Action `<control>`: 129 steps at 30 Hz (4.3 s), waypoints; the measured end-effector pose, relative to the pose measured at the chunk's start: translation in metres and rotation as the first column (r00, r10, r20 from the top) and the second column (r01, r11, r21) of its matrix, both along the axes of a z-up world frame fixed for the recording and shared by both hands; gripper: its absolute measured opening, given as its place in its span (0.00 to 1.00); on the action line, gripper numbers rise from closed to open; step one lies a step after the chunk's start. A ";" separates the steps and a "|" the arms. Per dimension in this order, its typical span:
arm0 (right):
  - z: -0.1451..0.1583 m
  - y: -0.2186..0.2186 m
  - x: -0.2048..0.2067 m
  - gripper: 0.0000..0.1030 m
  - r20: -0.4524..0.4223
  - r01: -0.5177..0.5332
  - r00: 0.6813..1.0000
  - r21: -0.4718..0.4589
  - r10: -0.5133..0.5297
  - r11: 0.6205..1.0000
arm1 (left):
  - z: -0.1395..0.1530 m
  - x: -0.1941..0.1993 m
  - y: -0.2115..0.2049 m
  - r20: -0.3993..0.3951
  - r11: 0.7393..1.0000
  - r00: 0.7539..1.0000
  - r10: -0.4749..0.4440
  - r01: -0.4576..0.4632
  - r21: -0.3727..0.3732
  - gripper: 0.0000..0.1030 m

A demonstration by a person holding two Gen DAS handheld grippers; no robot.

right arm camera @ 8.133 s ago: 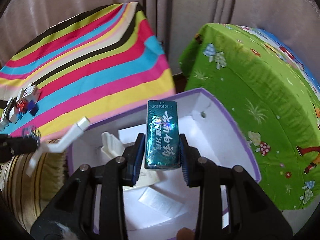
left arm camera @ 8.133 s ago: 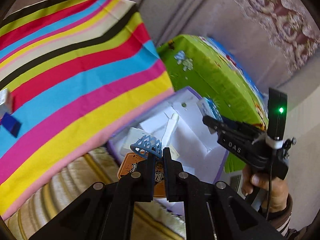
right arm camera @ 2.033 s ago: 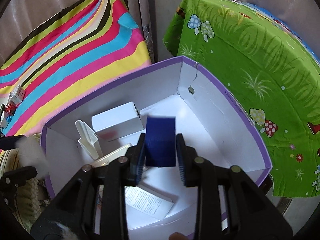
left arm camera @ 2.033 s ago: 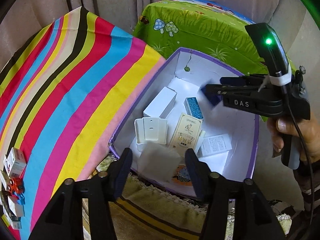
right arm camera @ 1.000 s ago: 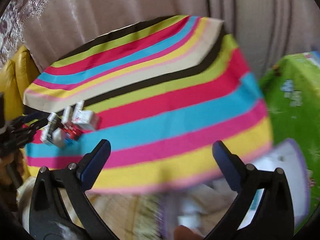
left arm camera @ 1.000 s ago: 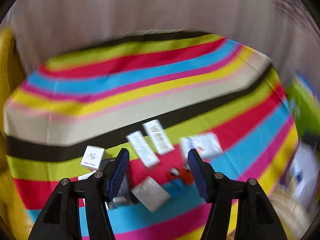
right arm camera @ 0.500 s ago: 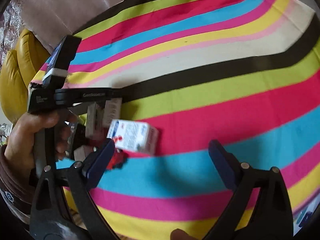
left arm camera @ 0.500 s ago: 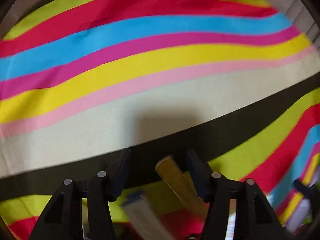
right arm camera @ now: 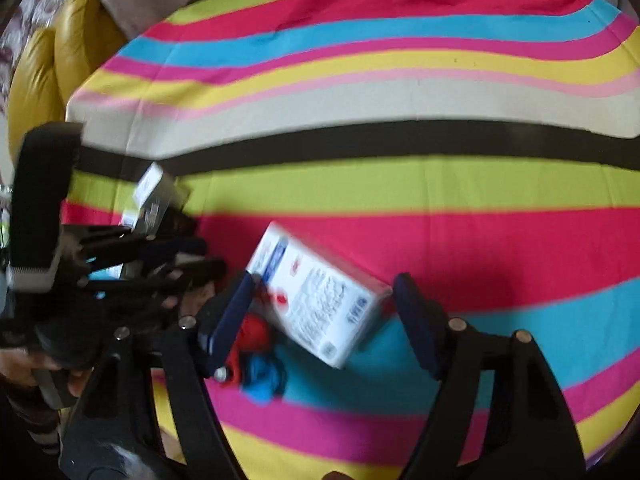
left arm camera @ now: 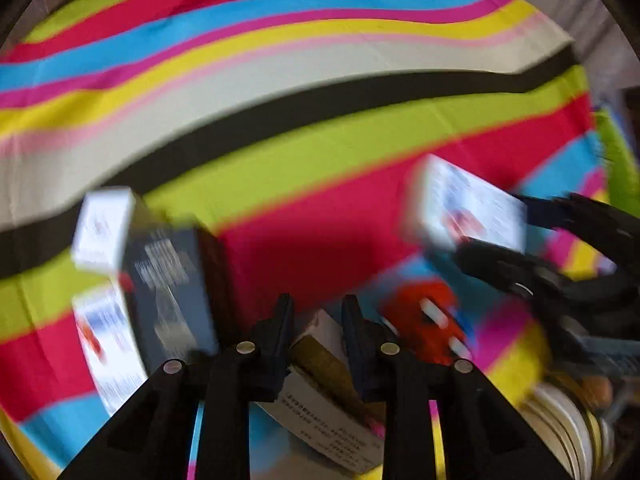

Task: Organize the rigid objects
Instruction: 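Grasp the red-printed white medicine box with the right gripper while the left gripper grasps a white box, then carry both held boxes into the cardboard box and open both grippers, then move both grippers back over the striped table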

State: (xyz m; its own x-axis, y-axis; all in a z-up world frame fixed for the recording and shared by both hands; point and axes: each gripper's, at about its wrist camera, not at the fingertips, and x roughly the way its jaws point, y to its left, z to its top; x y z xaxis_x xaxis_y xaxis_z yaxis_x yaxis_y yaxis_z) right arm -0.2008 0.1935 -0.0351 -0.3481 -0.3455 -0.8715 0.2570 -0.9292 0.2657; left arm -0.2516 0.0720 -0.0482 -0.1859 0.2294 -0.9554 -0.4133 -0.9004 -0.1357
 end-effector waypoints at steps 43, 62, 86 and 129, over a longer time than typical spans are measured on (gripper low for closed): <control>0.052 0.046 0.135 0.43 -0.190 0.050 0.981 0.069 -0.036 0.996 | 0.027 0.143 -0.069 -0.143 0.935 0.947 0.288 -0.245 0.257 0.64; 0.029 0.033 0.157 0.43 -0.185 0.011 0.983 0.151 0.017 0.988 | 0.013 0.152 -0.020 -0.183 0.975 0.972 -0.150 0.114 -0.193 0.54; 0.068 0.128 0.205 0.43 -0.259 0.187 0.952 0.066 -0.164 0.980 | 0.096 0.196 0.078 -0.242 0.954 0.965 -0.099 0.161 0.252 0.54; 0.091 0.299 0.282 0.95 -0.435 0.695 0.699 0.225 -0.568 0.683 | 0.125 0.229 0.194 -0.610 0.951 0.754 -0.243 0.309 0.003 0.63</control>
